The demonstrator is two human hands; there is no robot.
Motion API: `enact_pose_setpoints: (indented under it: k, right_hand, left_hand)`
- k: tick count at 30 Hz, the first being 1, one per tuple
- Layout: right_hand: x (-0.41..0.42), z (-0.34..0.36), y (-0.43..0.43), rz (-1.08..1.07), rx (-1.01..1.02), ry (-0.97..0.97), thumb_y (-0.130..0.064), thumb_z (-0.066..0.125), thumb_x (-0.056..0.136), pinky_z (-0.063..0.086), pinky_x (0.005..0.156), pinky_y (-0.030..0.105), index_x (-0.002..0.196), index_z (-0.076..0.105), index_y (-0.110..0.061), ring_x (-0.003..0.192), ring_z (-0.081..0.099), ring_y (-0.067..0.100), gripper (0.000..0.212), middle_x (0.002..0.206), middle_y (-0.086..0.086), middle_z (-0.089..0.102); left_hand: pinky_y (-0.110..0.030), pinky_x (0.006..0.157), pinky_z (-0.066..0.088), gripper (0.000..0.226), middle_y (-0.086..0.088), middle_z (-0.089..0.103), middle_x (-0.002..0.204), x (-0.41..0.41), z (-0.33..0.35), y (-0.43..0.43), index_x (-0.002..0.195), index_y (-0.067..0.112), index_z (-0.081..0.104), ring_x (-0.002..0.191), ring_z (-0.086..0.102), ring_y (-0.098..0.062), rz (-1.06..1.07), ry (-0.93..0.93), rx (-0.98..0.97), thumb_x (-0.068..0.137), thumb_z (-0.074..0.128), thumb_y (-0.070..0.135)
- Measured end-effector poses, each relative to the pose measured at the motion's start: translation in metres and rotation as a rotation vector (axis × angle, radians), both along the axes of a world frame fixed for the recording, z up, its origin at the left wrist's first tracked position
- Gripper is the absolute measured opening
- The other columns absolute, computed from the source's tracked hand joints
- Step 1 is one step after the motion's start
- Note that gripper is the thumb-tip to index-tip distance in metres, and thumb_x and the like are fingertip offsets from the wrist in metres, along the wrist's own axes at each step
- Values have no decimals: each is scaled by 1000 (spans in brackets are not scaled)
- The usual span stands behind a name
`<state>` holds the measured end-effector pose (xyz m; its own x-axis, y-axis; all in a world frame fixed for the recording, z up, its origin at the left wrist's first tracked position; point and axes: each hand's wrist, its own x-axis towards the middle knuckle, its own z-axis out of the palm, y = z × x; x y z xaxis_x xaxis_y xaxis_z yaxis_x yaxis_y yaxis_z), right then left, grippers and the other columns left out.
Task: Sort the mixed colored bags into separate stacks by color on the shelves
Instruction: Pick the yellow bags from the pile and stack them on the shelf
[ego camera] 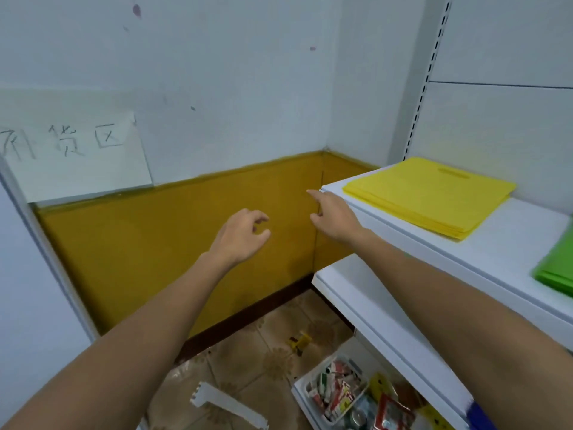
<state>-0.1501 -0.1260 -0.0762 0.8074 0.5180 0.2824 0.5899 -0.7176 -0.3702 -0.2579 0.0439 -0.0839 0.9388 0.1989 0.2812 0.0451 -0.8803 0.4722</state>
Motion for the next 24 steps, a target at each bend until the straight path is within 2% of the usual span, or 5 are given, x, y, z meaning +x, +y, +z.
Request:
enact_pose_setpoints:
  k: [5, 10, 12, 21, 24]
  right_hand:
    - [76, 23, 17, -29, -69, 10, -13, 50, 89, 40, 102, 43, 144, 33, -17, 126, 44, 30, 58, 135, 14, 47]
    - [118, 39, 11, -282, -123, -193, -13, 46, 89, 44, 86, 39, 137, 39, -11, 115, 49, 33, 48, 127, 15, 50]
    - [133, 44, -4, -388, -140, -225, -10, 45, 88, 44, 85, 39, 138, 38, -12, 116, 49, 33, 50, 127, 14, 50]
    - [140, 55, -133, -994, -73, -131, -11, 47, 88, 42, 85, 39, 138, 39, -13, 116, 48, 33, 50, 125, 13, 52]
    - [118, 49, -161, -1151, -69, -92, -12, 48, 87, 42, 82, 36, 133, 43, -11, 113, 49, 33, 46, 121, 14, 53]
  left_hand:
    - [-29, 86, 42, 30, -3, 57, 116, 76, 13, 29, 118, 17, 59, 98, 55, -16, 15, -60, -31, 89, 55, 24]
    - [-32, 91, 41, 33, -5, 57, 119, 150, 23, 40, 119, 14, 58, 102, 56, -19, -42, -106, -43, 88, 56, 22]
    - [-31, 92, 40, 35, -6, 56, 122, 189, 28, 34, 121, 14, 57, 107, 55, -21, -87, -125, -45, 87, 56, 23]
    - [-33, 90, 41, 36, -10, 57, 117, 307, 40, -75, 120, 14, 58, 108, 53, -26, -588, -77, -44, 85, 57, 24]
    - [-35, 93, 38, 45, -14, 51, 127, 322, 36, -109, 128, 17, 51, 119, 46, -30, -710, 33, 43, 87, 56, 33]
